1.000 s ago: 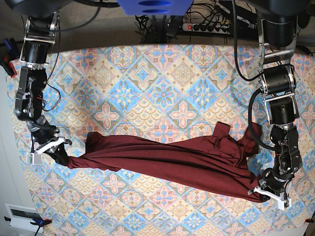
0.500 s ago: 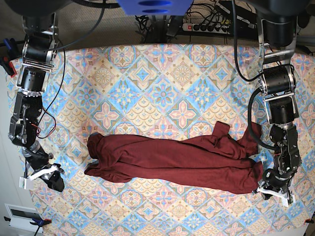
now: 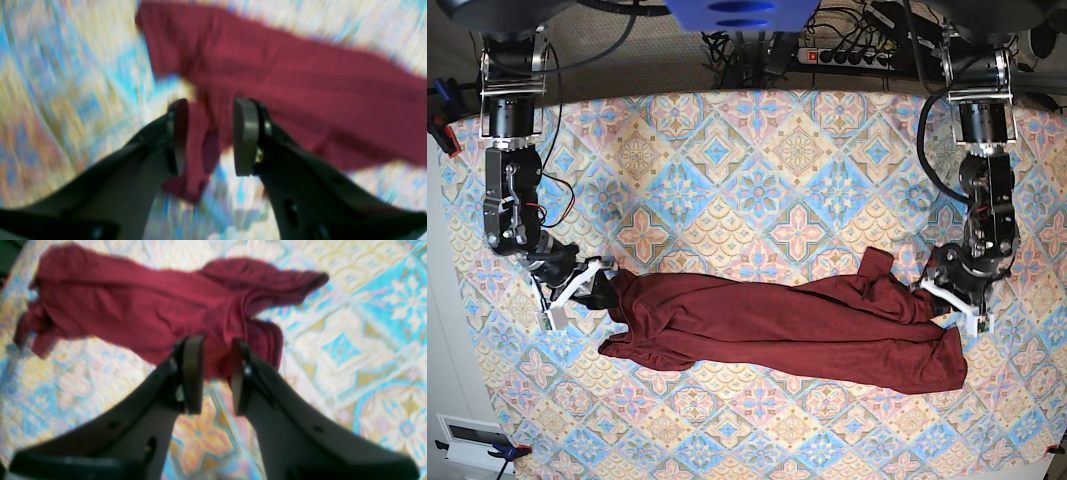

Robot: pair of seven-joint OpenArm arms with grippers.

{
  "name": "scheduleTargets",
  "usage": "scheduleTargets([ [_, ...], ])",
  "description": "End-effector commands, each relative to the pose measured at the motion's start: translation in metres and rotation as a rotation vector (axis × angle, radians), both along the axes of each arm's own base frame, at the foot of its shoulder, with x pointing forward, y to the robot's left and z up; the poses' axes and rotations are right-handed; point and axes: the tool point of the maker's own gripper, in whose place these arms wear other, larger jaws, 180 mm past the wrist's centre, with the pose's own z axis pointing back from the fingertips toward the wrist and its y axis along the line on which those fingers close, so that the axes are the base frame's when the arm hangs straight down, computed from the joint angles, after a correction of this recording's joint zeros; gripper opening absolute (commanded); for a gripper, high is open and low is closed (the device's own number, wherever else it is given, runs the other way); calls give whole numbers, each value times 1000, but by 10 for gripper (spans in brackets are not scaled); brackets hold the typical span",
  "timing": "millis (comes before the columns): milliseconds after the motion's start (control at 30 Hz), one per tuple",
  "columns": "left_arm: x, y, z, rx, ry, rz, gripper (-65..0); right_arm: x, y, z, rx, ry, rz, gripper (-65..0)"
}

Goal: Layout the t-shirt on the table in an organized manner, then fold the t-shirt properly
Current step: 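Release the shirt with both grippers and lift them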

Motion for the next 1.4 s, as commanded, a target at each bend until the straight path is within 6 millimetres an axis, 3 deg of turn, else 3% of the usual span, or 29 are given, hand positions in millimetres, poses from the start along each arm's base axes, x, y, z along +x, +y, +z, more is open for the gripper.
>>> scheduleTargets([
  [0, 7, 3, 21, -7, -67, -6, -424, 11, -8, 18, -32, -58, -3, -511],
  [167, -19, -10, -9, -101, 17, -16, -422, 9, -28, 1, -249, -36, 2, -511],
  [333, -33, -19, -23, -177, 49, -17, -421, 9, -21, -12, -343, -25, 15, -511],
  [500, -31, -41, -30, -191, 66, -65, -421, 10, -24, -11, -374, -30, 16, -511],
  [600, -16, -68, -24, -249, 36, -81, -421, 9, -24, -11, -374, -31, 17, -511],
  [833, 2, -91, -61, -309, 131, -34, -421, 8, -23, -12, -373, -28, 18, -511],
  [1100, -1, -111, -77, -245, 174, -65, -427, 12, -18, 2, -377, -71, 26, -511],
  [1167, -5, -121, -88, -231, 208, -87, -455, 12, -19, 0, -377, -66, 25, -511],
  [1267, 0, -130, -83, -236, 196, -118, -582, 13, -20, 1, -379, -65, 21, -511],
  [1300, 3, -131, -77, -235, 168, -136, -639, 13, -20, 1, -379, -65, 23, -511],
  [1367, 8, -129, -60, -229, 116, -153, -650, 12, -20, 0, -380, -61, 24, -511],
])
